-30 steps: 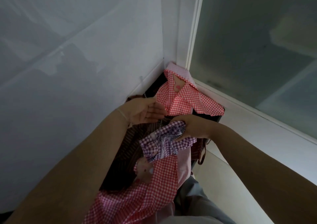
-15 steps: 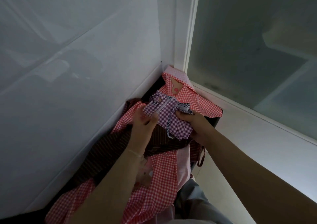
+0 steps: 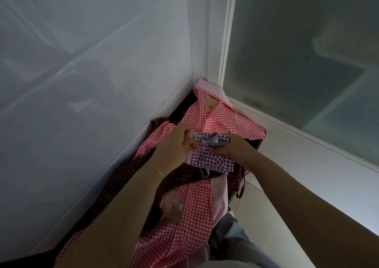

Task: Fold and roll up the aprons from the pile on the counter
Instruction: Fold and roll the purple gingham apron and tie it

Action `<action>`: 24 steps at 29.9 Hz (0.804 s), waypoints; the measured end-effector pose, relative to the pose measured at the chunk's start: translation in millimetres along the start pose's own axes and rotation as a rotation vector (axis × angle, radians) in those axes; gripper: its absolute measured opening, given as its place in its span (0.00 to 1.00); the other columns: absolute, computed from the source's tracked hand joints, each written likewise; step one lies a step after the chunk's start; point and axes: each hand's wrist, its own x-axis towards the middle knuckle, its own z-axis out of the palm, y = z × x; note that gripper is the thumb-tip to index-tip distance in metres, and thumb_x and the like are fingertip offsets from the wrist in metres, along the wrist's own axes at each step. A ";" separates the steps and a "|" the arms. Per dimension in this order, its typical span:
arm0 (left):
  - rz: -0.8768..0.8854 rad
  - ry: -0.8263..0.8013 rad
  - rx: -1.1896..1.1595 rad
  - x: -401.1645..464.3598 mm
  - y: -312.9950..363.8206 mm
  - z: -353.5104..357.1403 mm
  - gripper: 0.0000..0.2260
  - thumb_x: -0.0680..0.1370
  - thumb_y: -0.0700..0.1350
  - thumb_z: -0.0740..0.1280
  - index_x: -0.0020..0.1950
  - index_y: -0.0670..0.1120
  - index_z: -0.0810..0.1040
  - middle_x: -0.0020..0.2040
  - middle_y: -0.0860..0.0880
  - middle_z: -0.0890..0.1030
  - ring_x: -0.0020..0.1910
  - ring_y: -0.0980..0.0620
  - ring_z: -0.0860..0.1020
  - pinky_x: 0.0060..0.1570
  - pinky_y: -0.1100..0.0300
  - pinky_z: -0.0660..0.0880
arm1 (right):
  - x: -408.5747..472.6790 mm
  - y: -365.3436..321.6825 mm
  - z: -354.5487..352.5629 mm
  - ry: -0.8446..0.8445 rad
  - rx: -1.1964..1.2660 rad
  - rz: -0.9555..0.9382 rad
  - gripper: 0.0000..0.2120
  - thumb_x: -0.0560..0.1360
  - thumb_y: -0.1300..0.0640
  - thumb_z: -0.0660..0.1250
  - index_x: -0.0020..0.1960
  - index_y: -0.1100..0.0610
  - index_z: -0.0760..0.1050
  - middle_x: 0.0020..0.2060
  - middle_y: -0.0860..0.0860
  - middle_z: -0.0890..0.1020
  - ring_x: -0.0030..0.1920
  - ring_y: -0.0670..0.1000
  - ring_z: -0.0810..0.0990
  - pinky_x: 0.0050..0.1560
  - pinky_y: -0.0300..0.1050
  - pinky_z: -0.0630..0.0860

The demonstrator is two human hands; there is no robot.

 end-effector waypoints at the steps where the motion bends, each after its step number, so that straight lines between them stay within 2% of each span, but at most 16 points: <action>1: -0.106 -0.075 -0.152 3.7 5.9 -3.9 0.07 0.83 0.40 0.54 0.46 0.43 0.66 0.41 0.44 0.81 0.38 0.54 0.82 0.41 0.61 0.79 | -1.0 0.0 -2.6 -0.015 -0.028 -0.009 0.09 0.73 0.58 0.71 0.46 0.44 0.76 0.43 0.40 0.80 0.44 0.39 0.77 0.45 0.32 0.72; 2: -0.175 -0.125 -0.205 6.7 10.8 -6.2 0.07 0.83 0.43 0.55 0.46 0.44 0.65 0.41 0.43 0.82 0.38 0.53 0.81 0.40 0.61 0.79 | -1.6 -0.5 -4.0 -0.021 -0.051 -0.021 0.09 0.73 0.58 0.71 0.46 0.44 0.76 0.43 0.40 0.79 0.44 0.39 0.77 0.45 0.33 0.72; 3: -0.197 -0.154 -0.147 8.0 15.2 -7.2 0.09 0.82 0.49 0.59 0.45 0.46 0.65 0.41 0.44 0.81 0.38 0.51 0.81 0.40 0.58 0.79 | -1.9 -0.1 -4.1 -0.019 -0.067 -0.030 0.08 0.73 0.58 0.71 0.46 0.46 0.76 0.43 0.40 0.79 0.43 0.39 0.77 0.45 0.33 0.72; 5: -0.133 -0.181 0.263 6.3 20.6 -2.0 0.18 0.75 0.61 0.66 0.46 0.48 0.65 0.38 0.49 0.77 0.36 0.51 0.77 0.36 0.56 0.74 | -0.9 0.3 -1.6 0.003 -0.078 -0.042 0.06 0.73 0.59 0.71 0.48 0.50 0.79 0.42 0.42 0.80 0.42 0.40 0.77 0.43 0.32 0.72; 6: -0.078 -0.161 0.505 3.0 18.4 5.1 0.21 0.73 0.63 0.67 0.48 0.47 0.66 0.39 0.51 0.76 0.36 0.52 0.76 0.34 0.57 0.70 | -0.2 1.2 0.9 0.018 -0.070 -0.048 0.07 0.72 0.59 0.71 0.50 0.53 0.79 0.43 0.43 0.81 0.43 0.41 0.78 0.44 0.33 0.73; 8: 0.057 0.024 0.791 -2.8 15.5 16.9 0.20 0.75 0.63 0.64 0.50 0.47 0.70 0.41 0.51 0.77 0.38 0.50 0.77 0.33 0.59 0.65 | 1.5 3.0 6.2 0.086 0.005 -0.046 0.07 0.72 0.60 0.71 0.50 0.55 0.80 0.45 0.49 0.82 0.45 0.46 0.79 0.48 0.39 0.74; 9: 0.097 0.110 0.817 -5.5 12.9 19.6 0.20 0.76 0.65 0.60 0.46 0.48 0.73 0.38 0.50 0.77 0.37 0.49 0.78 0.31 0.59 0.65 | 1.9 4.0 8.4 0.142 0.079 -0.021 0.07 0.73 0.59 0.71 0.50 0.56 0.80 0.47 0.51 0.83 0.47 0.49 0.80 0.50 0.42 0.75; 11: 0.013 0.156 0.725 -11.7 5.3 20.8 0.28 0.76 0.69 0.51 0.33 0.47 0.71 0.29 0.50 0.75 0.30 0.48 0.77 0.28 0.56 0.68 | 4.1 6.7 10.8 0.245 0.351 0.063 0.11 0.73 0.58 0.71 0.54 0.58 0.80 0.50 0.53 0.83 0.49 0.52 0.82 0.50 0.45 0.78; 12: -0.062 0.121 0.630 -12.9 0.1 21.4 0.31 0.77 0.68 0.48 0.30 0.46 0.72 0.27 0.48 0.77 0.29 0.48 0.77 0.31 0.53 0.73 | 4.6 8.0 11.4 0.258 0.513 0.111 0.13 0.72 0.57 0.72 0.56 0.58 0.79 0.51 0.54 0.84 0.50 0.53 0.83 0.48 0.46 0.79; 13: -0.148 0.061 0.524 -13.9 -4.2 21.3 0.32 0.79 0.66 0.48 0.32 0.43 0.76 0.29 0.47 0.80 0.30 0.47 0.78 0.37 0.50 0.76 | 4.7 8.8 12.7 0.250 0.649 0.143 0.15 0.72 0.57 0.72 0.58 0.58 0.79 0.52 0.54 0.84 0.51 0.54 0.83 0.48 0.47 0.80; 15: -0.291 -0.069 0.260 -14.8 -8.6 24.4 0.27 0.81 0.61 0.51 0.43 0.42 0.80 0.40 0.45 0.84 0.37 0.48 0.81 0.47 0.49 0.77 | 4.2 9.4 15.9 0.226 0.809 0.166 0.15 0.72 0.57 0.72 0.58 0.57 0.78 0.52 0.53 0.84 0.52 0.54 0.83 0.47 0.48 0.80; 17: -0.337 -0.099 -0.183 -18.4 -9.6 33.9 0.15 0.81 0.57 0.55 0.55 0.49 0.76 0.54 0.48 0.81 0.47 0.52 0.82 0.54 0.50 0.78 | 2.9 9.0 23.3 0.213 0.857 0.148 0.13 0.73 0.58 0.71 0.58 0.56 0.78 0.52 0.53 0.84 0.52 0.53 0.83 0.48 0.48 0.80; 19: -0.331 -0.042 -0.530 -19.0 -9.3 42.5 0.12 0.80 0.54 0.59 0.62 0.55 0.70 0.61 0.52 0.77 0.56 0.54 0.79 0.57 0.52 0.77 | 2.4 10.5 31.9 0.210 0.891 0.105 0.14 0.73 0.58 0.70 0.59 0.55 0.77 0.53 0.52 0.84 0.53 0.53 0.83 0.52 0.50 0.80; 20: -0.311 0.009 -0.599 -19.0 -7.9 45.0 0.13 0.80 0.53 0.60 0.64 0.55 0.69 0.62 0.53 0.76 0.59 0.54 0.77 0.57 0.53 0.76 | 2.6 12.1 35.2 0.224 0.896 0.087 0.15 0.73 0.57 0.71 0.59 0.56 0.77 0.54 0.52 0.84 0.53 0.53 0.83 0.54 0.50 0.79; 22: -0.317 0.107 -0.590 -18.7 -7.8 47.5 0.13 0.81 0.55 0.57 0.65 0.55 0.66 0.61 0.55 0.75 0.57 0.55 0.77 0.52 0.58 0.77 | 2.9 15.0 39.7 0.299 0.850 0.081 0.18 0.72 0.56 0.72 0.60 0.55 0.76 0.54 0.52 0.83 0.53 0.53 0.83 0.55 0.52 0.79; 24: -0.391 0.088 -0.522 -19.4 -8.5 46.6 0.16 0.79 0.59 0.56 0.63 0.54 0.66 0.56 0.52 0.78 0.46 0.56 0.81 0.43 0.60 0.78 | 2.9 17.4 41.2 0.373 0.746 0.095 0.18 0.71 0.55 0.74 0.60 0.53 0.76 0.53 0.51 0.83 0.52 0.52 0.83 0.54 0.51 0.80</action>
